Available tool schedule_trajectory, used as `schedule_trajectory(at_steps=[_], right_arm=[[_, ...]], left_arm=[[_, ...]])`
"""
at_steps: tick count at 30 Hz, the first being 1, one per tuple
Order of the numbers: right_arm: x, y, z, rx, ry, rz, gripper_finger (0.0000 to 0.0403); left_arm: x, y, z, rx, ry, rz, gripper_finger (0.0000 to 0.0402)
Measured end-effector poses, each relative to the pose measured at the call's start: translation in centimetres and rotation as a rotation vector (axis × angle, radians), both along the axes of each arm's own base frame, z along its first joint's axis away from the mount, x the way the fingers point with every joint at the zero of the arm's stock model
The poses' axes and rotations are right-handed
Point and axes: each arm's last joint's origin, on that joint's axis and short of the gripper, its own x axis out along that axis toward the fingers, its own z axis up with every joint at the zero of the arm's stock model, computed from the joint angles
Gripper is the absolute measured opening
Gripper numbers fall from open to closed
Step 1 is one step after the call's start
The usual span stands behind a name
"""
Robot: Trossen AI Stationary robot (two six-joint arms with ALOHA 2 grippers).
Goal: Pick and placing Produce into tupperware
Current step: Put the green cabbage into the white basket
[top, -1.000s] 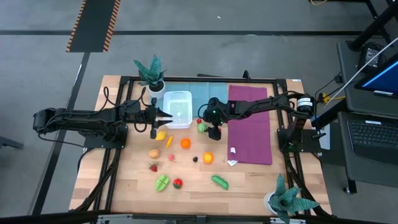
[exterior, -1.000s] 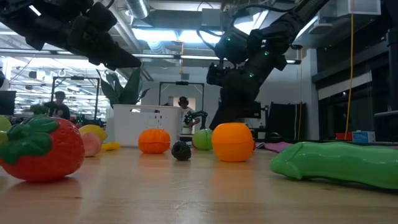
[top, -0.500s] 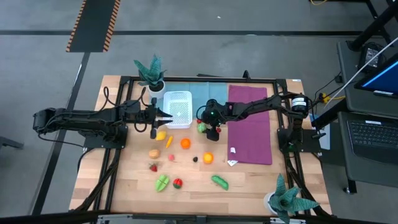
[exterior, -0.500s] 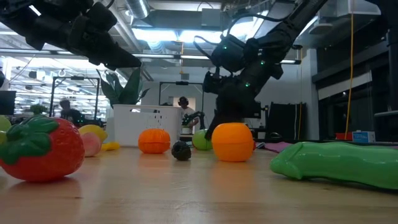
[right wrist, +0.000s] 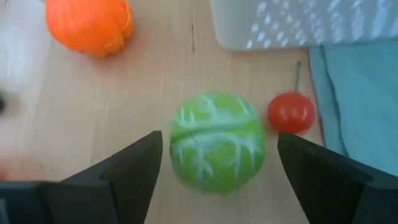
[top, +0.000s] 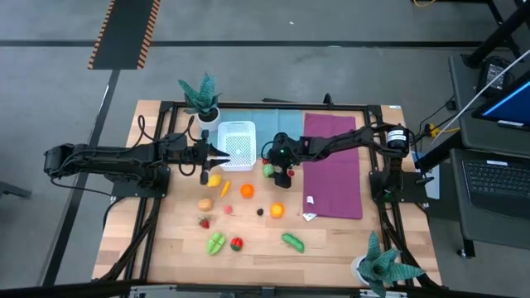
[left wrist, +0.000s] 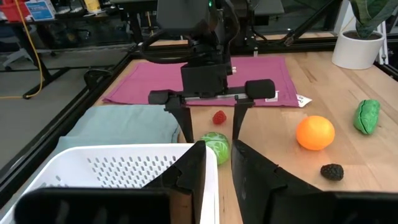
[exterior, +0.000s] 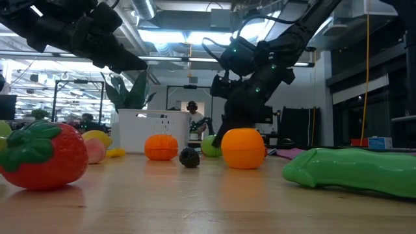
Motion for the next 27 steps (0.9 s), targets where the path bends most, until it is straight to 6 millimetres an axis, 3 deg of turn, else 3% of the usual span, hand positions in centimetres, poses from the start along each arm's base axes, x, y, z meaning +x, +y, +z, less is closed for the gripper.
schedule_trajectory(at_steps=[16, 27], right_arm=[[0.04, -0.03, -0.66, -0.011, 0.014, 0.015, 0.0316], [0.05, -0.03, -0.66, -0.011, 0.013, 0.015, 0.0229]], left_arm=[[0.0, 0.0, 0.0, 0.0, 0.0, 0.0, 0.0102], [0.0, 0.0, 0.0, 0.0, 0.0, 0.0, 0.0118]])
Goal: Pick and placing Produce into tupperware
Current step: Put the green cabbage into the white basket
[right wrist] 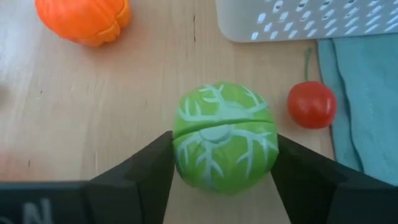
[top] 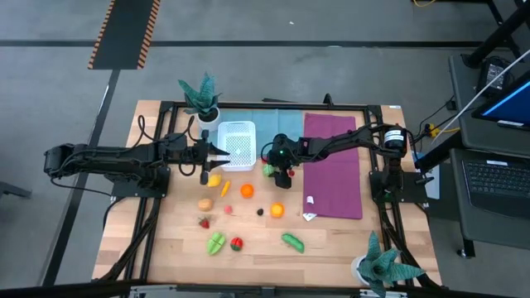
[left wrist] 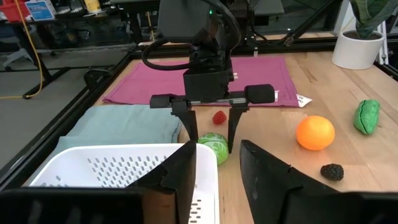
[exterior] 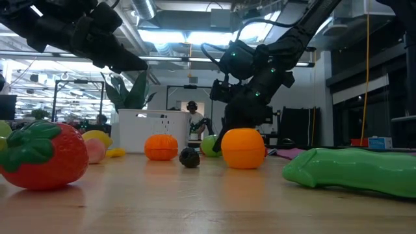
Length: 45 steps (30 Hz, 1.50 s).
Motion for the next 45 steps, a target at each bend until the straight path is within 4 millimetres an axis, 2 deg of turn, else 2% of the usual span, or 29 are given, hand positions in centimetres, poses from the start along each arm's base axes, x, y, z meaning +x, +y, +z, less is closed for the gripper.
schedule_trajectory(at_steps=[7, 10, 20, 34, 45], right_arm=[[0.0, -0.1, 0.0, -0.015, 0.005, -0.043, 0.023], [0.0, -0.1, 0.0, -0.014, 0.005, -0.05, 0.0238], [0.0, -0.1, 0.3, 0.007, -0.004, -0.078, 0.0225], [-1.2, 0.8, 7.6, -0.051, -0.198, -0.029, 0.0225], [-0.9, 2.2, 8.2, -0.104, -0.228, 0.009, 0.0225]], left_arm=[[0.0, 0.0, 0.0, 0.0, 0.0, 0.0, 0.0121], [0.0, 0.0, 0.0, 0.0, 0.0, 0.0, 0.0116], [0.0, 0.0, 0.0, 0.0, 0.0, 0.0, 0.0094], [0.0, 0.0, 0.0, -0.028, -0.004, 0.006, 0.0067], [0.1, 0.0, 0.2, -0.064, -0.035, 0.017, 0.0044]])
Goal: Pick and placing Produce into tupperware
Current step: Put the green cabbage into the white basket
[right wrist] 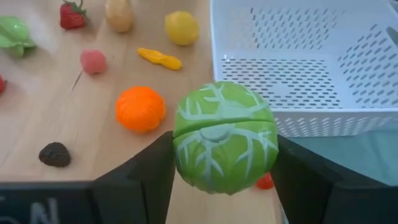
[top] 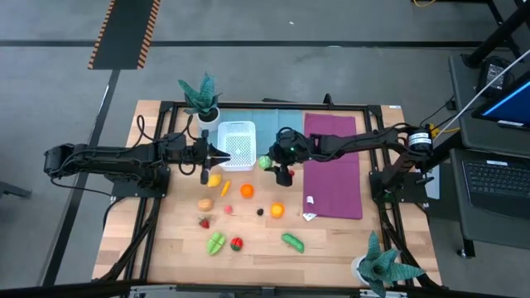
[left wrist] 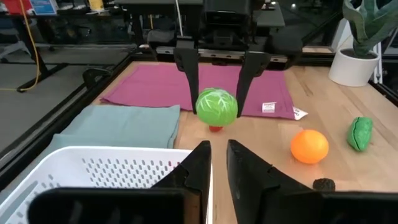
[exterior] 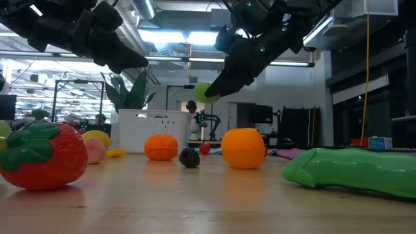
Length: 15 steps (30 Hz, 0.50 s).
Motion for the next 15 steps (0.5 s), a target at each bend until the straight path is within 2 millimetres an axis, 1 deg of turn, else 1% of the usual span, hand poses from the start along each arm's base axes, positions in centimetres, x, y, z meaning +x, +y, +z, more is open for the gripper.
schedule_trajectory(at_steps=[4, 7, 10, 15], right_arm=[[0.09, 0.02, 0.11, -0.008, -0.014, 0.004, 0.0225], [0.18, 0.0, 0.23, -0.011, -0.029, 0.005, 0.0225], [0.28, -0.01, 0.36, -0.017, -0.046, 0.008, 0.0225], [0.39, -0.02, 0.53, -0.022, -0.067, 0.011, 0.0225]], left_arm=[[0.0, 0.01, 0.0, -0.005, -0.001, 0.002, 0.0048], [0.01, 0.01, 0.02, -0.006, -0.003, 0.002, 0.0073], [0.01, 0.01, 0.04, -0.005, -0.005, 0.002, 0.0117], [0.01, 0.0, 0.03, -0.006, -0.005, 0.002, 0.021]])
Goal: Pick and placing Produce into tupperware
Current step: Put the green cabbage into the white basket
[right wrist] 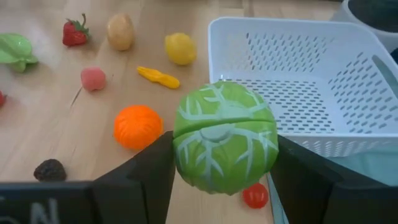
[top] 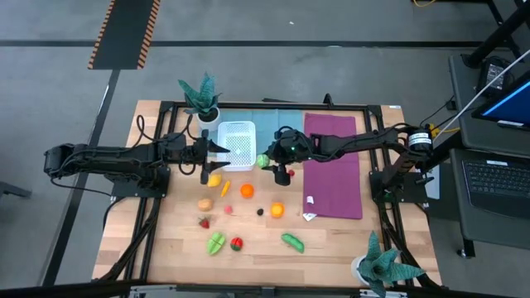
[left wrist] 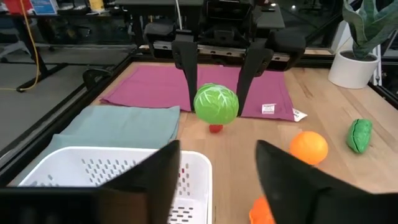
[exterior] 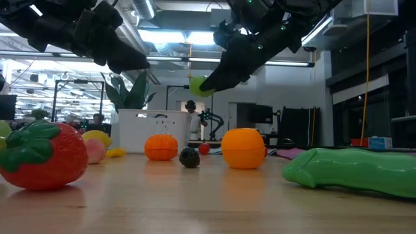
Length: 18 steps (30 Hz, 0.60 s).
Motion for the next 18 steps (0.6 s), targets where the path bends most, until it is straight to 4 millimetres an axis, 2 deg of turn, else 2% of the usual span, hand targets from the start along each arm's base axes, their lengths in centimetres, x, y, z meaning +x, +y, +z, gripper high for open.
schedule_trajectory(at_steps=[4, 7, 11, 18], right_arm=[[0.0, 0.0, 0.1, -0.001, -0.007, 0.0, 0.0225], [0.3, 0.0, 0.4, -0.022, -0.047, 0.005, 0.0225], [0.6, 0.5, 0.9, -0.102, -0.101, 0.017, 0.0225], [0.8, 1.6, 1.1, -0.172, -0.12, 0.006, 0.0225]], left_arm=[[0.0, 0.0, 0.0, 0.0, -0.001, 0.0, 0.028], [0.0, 0.0, 0.0, -0.002, 0.0, 0.0, 0.031], [0.0, 0.0, -0.1, -0.085, -0.003, 0.02, 0.0326], [0.1, 0.0, 0.5, -0.167, -0.079, 0.038, 0.0326]])
